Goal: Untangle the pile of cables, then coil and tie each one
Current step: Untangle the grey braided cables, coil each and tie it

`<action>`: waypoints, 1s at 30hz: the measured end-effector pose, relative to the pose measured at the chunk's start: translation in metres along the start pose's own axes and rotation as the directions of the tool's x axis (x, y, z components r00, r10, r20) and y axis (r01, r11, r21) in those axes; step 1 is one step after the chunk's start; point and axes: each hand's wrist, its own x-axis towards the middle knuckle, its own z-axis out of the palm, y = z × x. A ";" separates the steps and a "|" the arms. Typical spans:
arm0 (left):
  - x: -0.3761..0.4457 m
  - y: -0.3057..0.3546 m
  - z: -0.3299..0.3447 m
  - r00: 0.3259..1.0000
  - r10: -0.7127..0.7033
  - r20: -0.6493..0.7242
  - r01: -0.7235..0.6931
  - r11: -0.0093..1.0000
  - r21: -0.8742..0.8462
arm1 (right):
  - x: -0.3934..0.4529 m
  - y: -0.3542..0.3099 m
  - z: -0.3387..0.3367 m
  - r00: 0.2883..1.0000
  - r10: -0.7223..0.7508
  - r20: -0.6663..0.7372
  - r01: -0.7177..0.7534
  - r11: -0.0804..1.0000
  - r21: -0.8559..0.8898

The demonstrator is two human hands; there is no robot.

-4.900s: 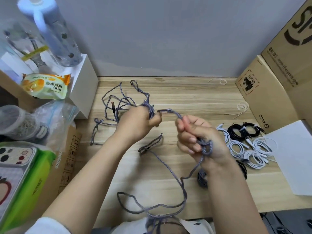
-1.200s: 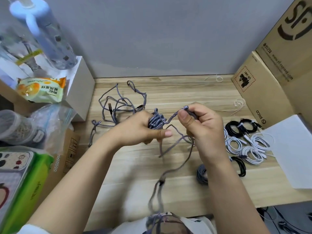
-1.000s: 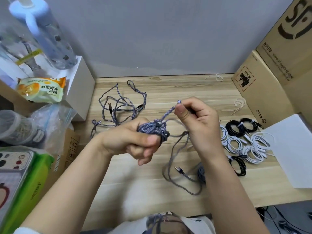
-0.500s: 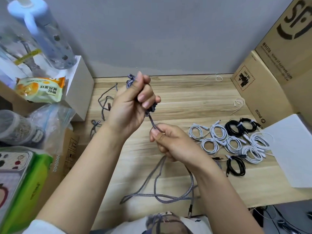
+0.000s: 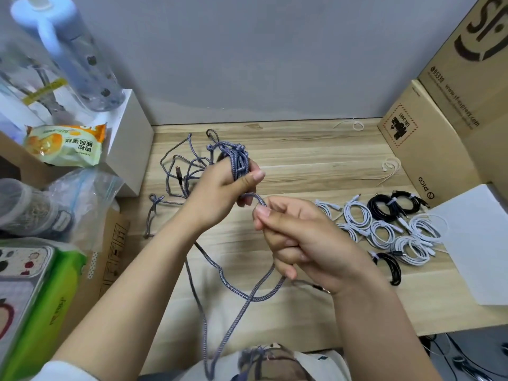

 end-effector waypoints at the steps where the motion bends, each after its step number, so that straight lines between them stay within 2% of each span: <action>1: -0.002 0.000 0.001 0.999 -0.028 0.031 0.028 1.000 0.000 | -0.001 -0.002 0.000 1.000 -0.008 0.016 0.008 0.999 0.045; 3: -0.005 0.000 0.000 0.989 -0.066 0.129 0.071 0.997 -0.030 | -0.003 -0.006 -0.003 0.999 -0.047 0.000 0.047 0.998 0.050; 6: -0.007 0.002 -0.006 0.947 -0.104 0.303 0.125 0.991 -0.051 | -0.006 -0.011 -0.006 0.980 -0.179 -0.090 0.170 0.980 -0.102; 8: -0.009 0.005 -0.013 0.883 -0.101 0.458 0.188 0.971 -0.149 | -0.008 -0.016 -0.005 0.943 -0.293 -0.159 0.261 0.945 -0.197; 11: -0.014 0.008 -0.021 0.733 -0.050 0.679 0.292 0.924 -0.247 | -0.005 -0.020 -0.005 0.853 -0.451 -0.264 0.358 0.872 -0.333; 13: -0.017 0.010 -0.024 0.645 0.021 0.764 0.336 0.890 -0.308 | -0.001 -0.019 -0.006 0.803 -0.514 -0.302 0.382 0.832 -0.402; 15: -0.018 0.011 -0.023 0.577 0.142 0.804 0.384 0.822 -0.421 | 0.003 -0.016 -0.007 0.788 -0.537 -0.301 0.399 0.817 -0.416; 17: -0.018 0.012 -0.017 0.518 0.301 0.801 0.469 0.683 -0.560 | 0.007 -0.013 -0.007 0.798 -0.523 -0.299 0.393 0.828 -0.401; 19: -0.017 0.012 -0.009 0.494 0.430 0.756 0.520 0.551 -0.653 | 0.011 -0.009 -0.006 0.812 -0.500 -0.301 0.382 0.845 -0.375; 20: -0.017 0.014 -0.006 0.503 0.474 0.722 0.528 0.493 -0.691 | 0.013 -0.007 -0.006 0.816 -0.491 -0.306 0.381 0.854 -0.355; 22: -0.018 0.018 0.000 0.575 0.518 0.633 0.524 0.361 -0.771 | 0.018 -0.004 -0.010 0.825 -0.473 -0.309 0.379 0.869 -0.317; 25: -0.019 0.029 0.001 0.767 0.431 0.475 0.456 0.155 -0.876 | 0.024 0.003 -0.013 0.843 -0.465 -0.271 0.379 0.871 -0.314; 26: -0.018 0.032 0.001 0.827 0.368 0.425 0.408 0.127 -0.904 | 0.026 0.007 -0.015 0.844 -0.474 -0.252 0.381 0.859 -0.341; 28: -0.014 0.037 0.000 0.920 0.227 0.320 0.295 0.134 -0.946 | 0.029 0.013 -0.017 0.839 -0.490 -0.237 0.350 0.820 -0.453; 30: -0.010 0.039 -0.002 0.966 0.130 0.223 0.197 0.187 -0.962 | 0.029 0.018 -0.017 0.845 -0.476 -0.244 0.258 0.763 -0.593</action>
